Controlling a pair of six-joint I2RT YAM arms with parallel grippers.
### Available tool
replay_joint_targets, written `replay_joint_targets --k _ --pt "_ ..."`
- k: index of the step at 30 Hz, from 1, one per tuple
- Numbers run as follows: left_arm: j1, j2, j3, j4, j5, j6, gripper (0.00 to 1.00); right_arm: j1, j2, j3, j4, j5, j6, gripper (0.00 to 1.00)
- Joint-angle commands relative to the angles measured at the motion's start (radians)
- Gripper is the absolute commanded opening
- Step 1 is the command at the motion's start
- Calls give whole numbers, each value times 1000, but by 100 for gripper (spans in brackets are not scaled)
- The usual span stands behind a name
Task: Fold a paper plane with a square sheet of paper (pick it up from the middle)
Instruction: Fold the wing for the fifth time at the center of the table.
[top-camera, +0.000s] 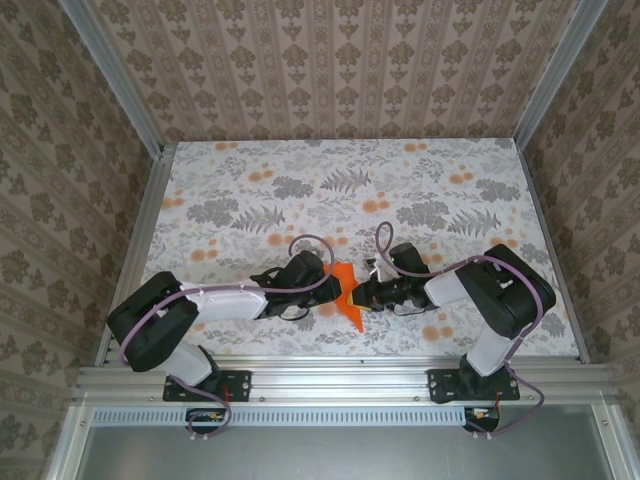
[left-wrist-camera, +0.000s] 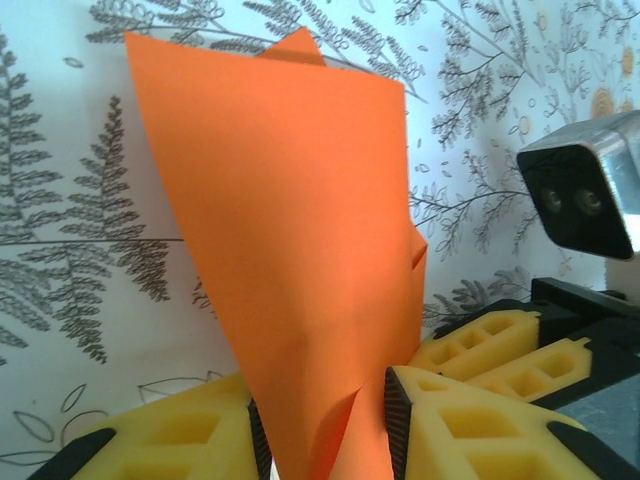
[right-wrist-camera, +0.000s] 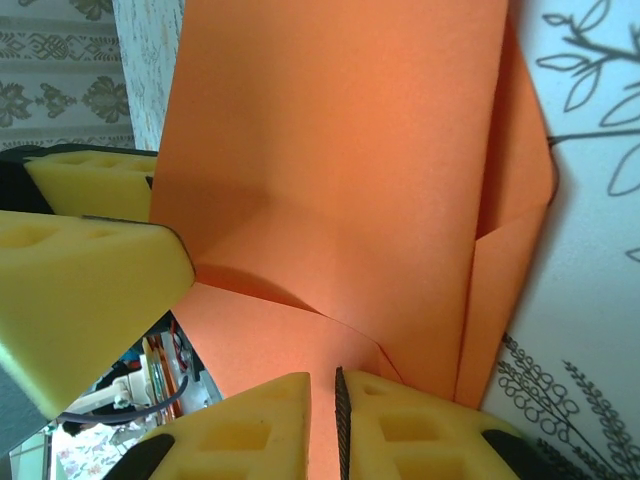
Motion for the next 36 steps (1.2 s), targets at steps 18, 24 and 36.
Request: replay_joint_targets --k 18,24,36 --pt "6 2 9 58 3 14 20 -21 41 -19 -96 127 -29 16" --pt "4 -16 23 1 -15 14 10 -25 2 -15 -134 138 -47 17" --pt "-5 -45 19 -76 -78 -96 0 -17 -273 29 -424 263 -216 31"
